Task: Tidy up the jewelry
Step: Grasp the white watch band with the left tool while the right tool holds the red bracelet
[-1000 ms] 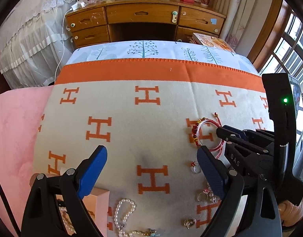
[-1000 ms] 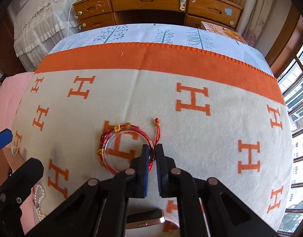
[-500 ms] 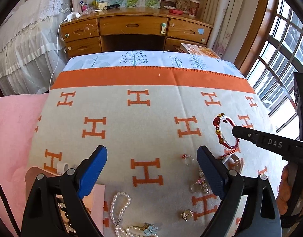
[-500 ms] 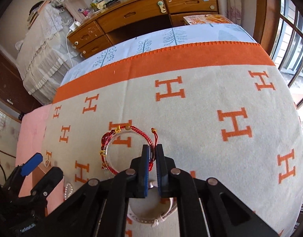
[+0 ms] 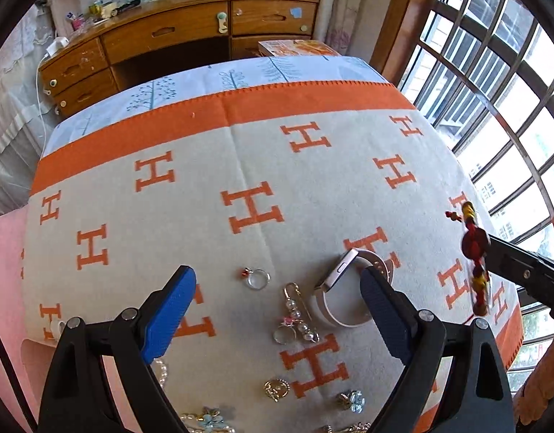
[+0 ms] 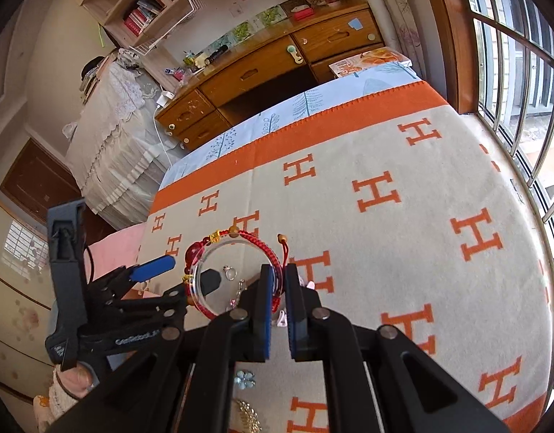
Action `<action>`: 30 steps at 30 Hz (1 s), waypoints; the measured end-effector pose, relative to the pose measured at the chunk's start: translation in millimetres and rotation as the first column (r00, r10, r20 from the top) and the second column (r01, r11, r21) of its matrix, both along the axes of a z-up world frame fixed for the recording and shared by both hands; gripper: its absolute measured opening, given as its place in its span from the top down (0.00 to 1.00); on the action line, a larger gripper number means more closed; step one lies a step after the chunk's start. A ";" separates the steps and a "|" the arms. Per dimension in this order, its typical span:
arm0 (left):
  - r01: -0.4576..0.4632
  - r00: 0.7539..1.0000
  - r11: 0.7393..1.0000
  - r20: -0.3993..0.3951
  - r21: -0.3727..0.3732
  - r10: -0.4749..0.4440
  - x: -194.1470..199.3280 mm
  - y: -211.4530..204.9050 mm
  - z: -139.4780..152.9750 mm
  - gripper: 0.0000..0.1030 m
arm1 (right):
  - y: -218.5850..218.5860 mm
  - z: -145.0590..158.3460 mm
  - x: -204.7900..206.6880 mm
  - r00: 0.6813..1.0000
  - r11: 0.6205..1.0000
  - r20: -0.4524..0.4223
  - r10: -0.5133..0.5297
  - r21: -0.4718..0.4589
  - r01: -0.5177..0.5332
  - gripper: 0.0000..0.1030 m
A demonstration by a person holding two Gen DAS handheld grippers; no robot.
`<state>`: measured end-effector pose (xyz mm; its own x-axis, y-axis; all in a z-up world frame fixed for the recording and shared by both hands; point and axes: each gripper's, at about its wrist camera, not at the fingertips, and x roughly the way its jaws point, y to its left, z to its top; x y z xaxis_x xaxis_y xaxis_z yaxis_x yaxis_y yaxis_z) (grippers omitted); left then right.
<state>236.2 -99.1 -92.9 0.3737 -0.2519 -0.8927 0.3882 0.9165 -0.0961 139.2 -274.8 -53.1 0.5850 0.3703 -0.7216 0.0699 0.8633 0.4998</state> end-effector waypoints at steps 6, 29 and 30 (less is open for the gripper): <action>0.061 0.998 0.997 -0.022 0.046 -0.060 -3.2 -28.5 -7.2 0.12 | -23.6 -16.3 -21.6 0.999 0.997 -0.014 -0.042 0.061 0.043 0.94; 0.012 0.984 0.990 -0.178 0.140 0.014 -2.5 -33.4 -40.4 0.87 | -53.0 -42.8 -32.7 0.997 0.984 -0.041 -0.069 0.162 0.075 0.94; 0.011 0.986 0.990 -0.168 0.141 0.013 -3.4 -33.3 -38.6 0.91 | -52.8 -43.2 -33.5 0.997 0.984 -0.042 -0.067 0.164 0.073 0.94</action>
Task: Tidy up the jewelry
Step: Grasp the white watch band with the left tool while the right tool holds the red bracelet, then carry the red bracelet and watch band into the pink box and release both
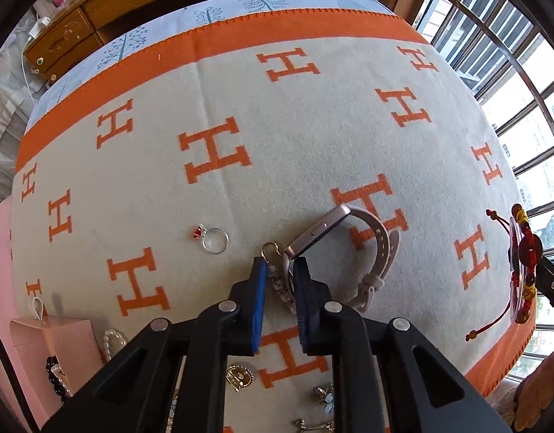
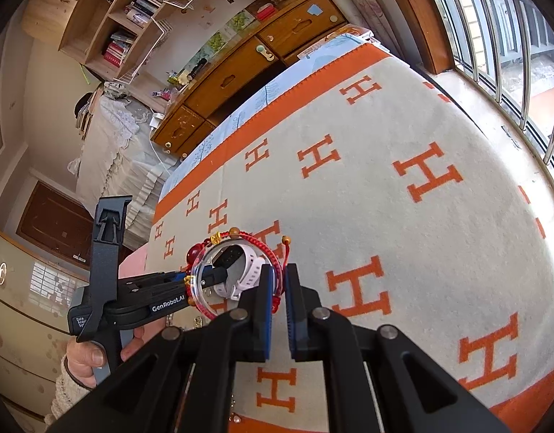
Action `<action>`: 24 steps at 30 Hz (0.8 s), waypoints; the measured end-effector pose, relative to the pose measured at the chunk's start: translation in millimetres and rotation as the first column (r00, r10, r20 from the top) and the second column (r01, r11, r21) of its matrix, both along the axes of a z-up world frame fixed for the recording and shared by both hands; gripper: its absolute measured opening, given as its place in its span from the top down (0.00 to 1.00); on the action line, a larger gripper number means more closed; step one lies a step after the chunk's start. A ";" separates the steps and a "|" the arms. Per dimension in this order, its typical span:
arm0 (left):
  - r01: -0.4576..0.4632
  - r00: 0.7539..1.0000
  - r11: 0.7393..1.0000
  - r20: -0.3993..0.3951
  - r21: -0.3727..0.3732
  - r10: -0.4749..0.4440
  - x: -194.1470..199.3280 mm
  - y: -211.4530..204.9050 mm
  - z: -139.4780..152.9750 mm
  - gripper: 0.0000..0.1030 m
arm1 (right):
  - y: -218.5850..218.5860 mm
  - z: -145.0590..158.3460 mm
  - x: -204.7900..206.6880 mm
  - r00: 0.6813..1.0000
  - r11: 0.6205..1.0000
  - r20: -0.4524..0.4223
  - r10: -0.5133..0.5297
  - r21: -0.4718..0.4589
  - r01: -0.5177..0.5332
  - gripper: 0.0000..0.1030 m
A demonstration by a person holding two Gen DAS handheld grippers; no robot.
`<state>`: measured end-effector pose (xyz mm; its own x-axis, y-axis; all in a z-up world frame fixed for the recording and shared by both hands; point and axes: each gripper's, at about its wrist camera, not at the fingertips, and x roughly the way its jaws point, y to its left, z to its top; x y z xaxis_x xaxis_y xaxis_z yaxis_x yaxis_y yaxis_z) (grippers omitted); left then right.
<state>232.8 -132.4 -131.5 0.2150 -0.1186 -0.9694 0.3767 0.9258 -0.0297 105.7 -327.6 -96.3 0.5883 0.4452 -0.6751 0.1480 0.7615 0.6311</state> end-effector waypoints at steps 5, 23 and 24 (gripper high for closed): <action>0.020 0.999 1.000 0.026 -0.011 -0.020 -4.9 0.0 11.9 0.98 | 3.8 2.5 -1.7 1.000 1.000 0.007 0.007 0.004 -0.007 0.94; -0.078 0.978 0.988 0.181 -0.133 0.102 -51.3 100.8 90.4 0.98 | 73.3 32.9 -2.8 0.986 0.986 0.044 0.160 -0.064 -0.157 0.94; -0.092 0.975 0.986 0.190 -0.136 0.117 -55.5 112.8 94.7 0.98 | 84.2 35.7 -0.9 0.982 0.981 0.046 0.184 -0.072 -0.181 0.94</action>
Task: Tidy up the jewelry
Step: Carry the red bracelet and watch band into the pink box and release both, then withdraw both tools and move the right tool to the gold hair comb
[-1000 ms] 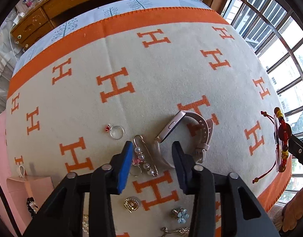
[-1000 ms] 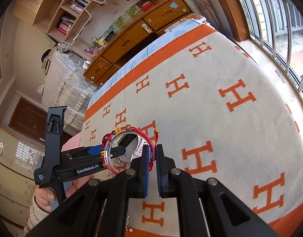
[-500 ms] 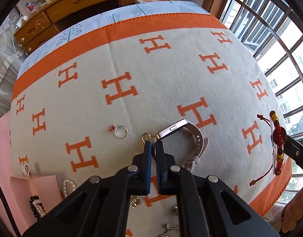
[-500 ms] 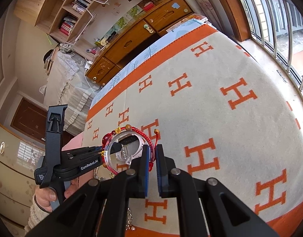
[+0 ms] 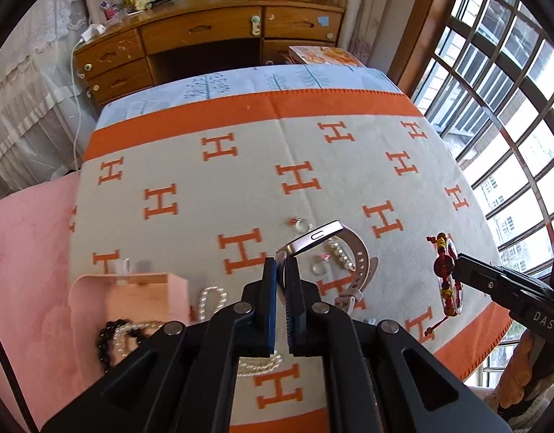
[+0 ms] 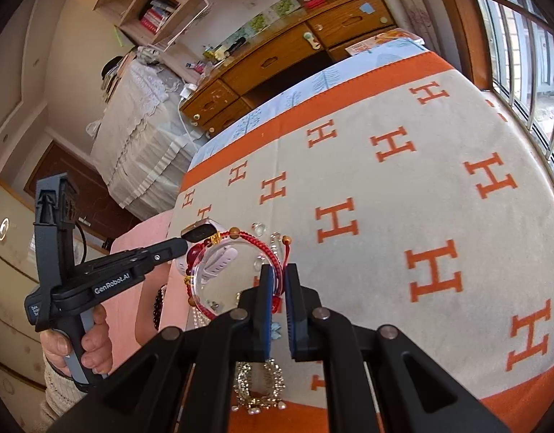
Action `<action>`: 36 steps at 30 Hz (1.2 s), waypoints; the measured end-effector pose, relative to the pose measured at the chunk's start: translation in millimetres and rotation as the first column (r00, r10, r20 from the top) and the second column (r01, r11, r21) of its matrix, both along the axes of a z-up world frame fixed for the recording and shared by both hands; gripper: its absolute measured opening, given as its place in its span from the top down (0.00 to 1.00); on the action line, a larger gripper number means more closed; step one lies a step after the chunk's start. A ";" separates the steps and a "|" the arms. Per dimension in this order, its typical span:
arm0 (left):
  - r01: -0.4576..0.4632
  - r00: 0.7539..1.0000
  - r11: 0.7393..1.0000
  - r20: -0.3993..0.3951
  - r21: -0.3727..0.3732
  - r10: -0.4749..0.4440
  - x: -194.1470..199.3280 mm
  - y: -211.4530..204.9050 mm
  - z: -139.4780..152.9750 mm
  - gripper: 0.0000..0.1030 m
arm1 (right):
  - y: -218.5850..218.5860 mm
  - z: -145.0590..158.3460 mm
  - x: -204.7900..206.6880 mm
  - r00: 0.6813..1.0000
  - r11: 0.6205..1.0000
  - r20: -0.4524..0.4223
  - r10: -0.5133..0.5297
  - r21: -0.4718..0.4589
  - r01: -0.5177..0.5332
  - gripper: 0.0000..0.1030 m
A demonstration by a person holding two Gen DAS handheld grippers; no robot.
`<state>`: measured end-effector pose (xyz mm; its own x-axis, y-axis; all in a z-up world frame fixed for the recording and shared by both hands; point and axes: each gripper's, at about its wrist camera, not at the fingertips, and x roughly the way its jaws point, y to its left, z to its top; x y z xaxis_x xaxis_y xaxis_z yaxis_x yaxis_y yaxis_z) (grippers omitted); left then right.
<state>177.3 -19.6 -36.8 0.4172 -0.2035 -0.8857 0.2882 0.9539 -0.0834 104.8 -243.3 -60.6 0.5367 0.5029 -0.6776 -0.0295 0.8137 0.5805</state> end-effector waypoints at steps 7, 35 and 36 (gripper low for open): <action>-0.134 0.990 0.991 0.047 0.005 0.133 -34.0 94.4 9.8 0.98 | 89.8 18.8 17.4 0.984 0.984 0.020 0.176 -0.039 -0.176 0.94; -0.198 0.975 0.980 0.111 0.025 0.194 -84.2 167.9 -34.7 0.23 | 253.9 -10.3 72.6 0.929 0.922 -0.123 0.350 -0.129 -0.365 0.89; -0.193 0.976 0.981 0.111 0.028 0.189 -84.3 165.4 -34.1 0.23 | 251.1 -8.3 69.9 0.929 0.922 -0.117 0.350 -0.131 -0.364 0.89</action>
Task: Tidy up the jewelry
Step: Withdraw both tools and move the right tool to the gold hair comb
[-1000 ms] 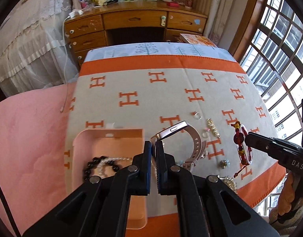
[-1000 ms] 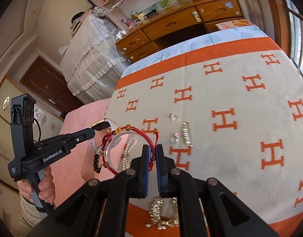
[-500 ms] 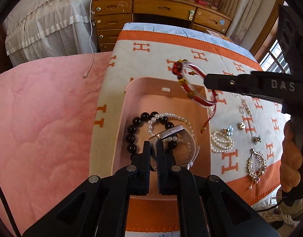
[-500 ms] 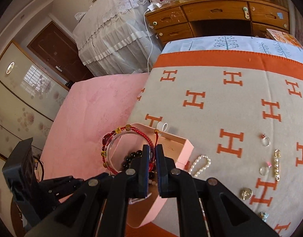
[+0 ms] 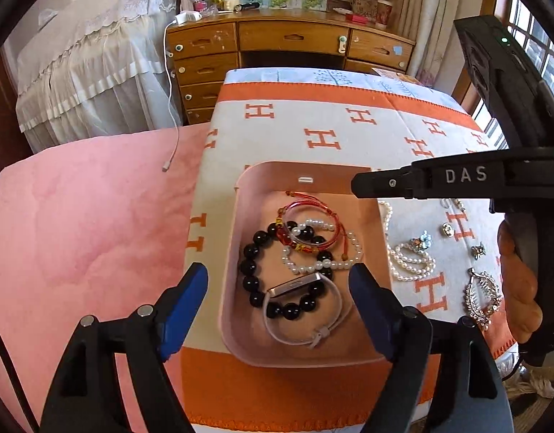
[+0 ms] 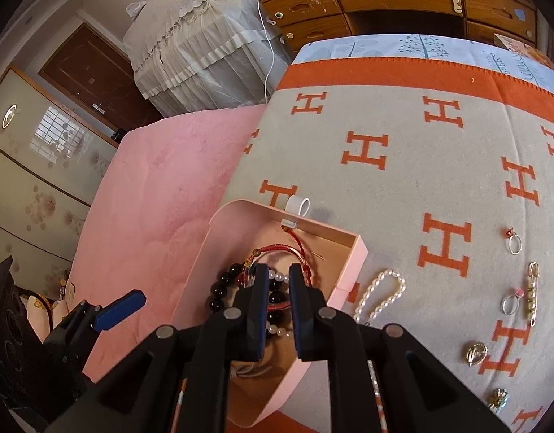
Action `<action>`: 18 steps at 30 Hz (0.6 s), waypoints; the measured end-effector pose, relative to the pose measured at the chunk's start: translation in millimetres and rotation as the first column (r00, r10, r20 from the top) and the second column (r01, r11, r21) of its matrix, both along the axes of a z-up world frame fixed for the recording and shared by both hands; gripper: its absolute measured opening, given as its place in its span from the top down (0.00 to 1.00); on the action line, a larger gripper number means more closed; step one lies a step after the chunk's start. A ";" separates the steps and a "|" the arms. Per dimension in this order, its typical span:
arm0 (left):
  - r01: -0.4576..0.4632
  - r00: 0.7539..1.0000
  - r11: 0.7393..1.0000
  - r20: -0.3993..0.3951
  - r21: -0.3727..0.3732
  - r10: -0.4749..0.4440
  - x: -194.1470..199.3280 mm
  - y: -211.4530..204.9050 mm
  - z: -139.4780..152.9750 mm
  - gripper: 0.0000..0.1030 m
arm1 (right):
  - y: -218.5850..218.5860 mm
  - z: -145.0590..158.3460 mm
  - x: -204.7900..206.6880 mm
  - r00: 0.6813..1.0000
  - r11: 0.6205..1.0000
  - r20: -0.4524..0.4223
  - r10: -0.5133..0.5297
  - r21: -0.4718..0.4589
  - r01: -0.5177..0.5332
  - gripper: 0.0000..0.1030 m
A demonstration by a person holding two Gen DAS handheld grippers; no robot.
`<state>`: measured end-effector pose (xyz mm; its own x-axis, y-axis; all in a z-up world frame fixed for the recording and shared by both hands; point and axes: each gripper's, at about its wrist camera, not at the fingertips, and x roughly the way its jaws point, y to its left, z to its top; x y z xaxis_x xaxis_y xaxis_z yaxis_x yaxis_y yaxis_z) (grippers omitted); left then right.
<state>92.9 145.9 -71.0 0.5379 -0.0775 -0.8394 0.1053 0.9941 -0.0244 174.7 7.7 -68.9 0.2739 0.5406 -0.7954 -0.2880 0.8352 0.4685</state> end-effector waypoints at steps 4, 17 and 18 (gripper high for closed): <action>0.017 1.000 1.000 0.010 0.023 -0.017 -2.9 -11.3 4.1 0.23 | -11.5 7.9 -11.5 1.000 1.000 0.021 -0.001 0.005 0.001 0.79; 0.056 0.998 0.998 0.025 0.037 -0.057 -16.8 -46.7 21.4 0.16 | -69.6 37.9 -58.0 0.991 1.000 0.135 0.009 -0.015 -0.007 0.66; 0.062 0.998 0.997 0.028 0.037 -0.063 -18.8 -50.5 23.1 0.16 | -77.1 41.1 -63.3 0.989 1.000 0.149 0.002 -0.021 0.001 0.66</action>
<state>74.1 95.4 -47.9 0.5575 -0.0817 -0.8261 0.1671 0.9858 0.0153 111.4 -69.3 -27.8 0.3897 0.5248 -0.7568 -0.3536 0.8440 0.4032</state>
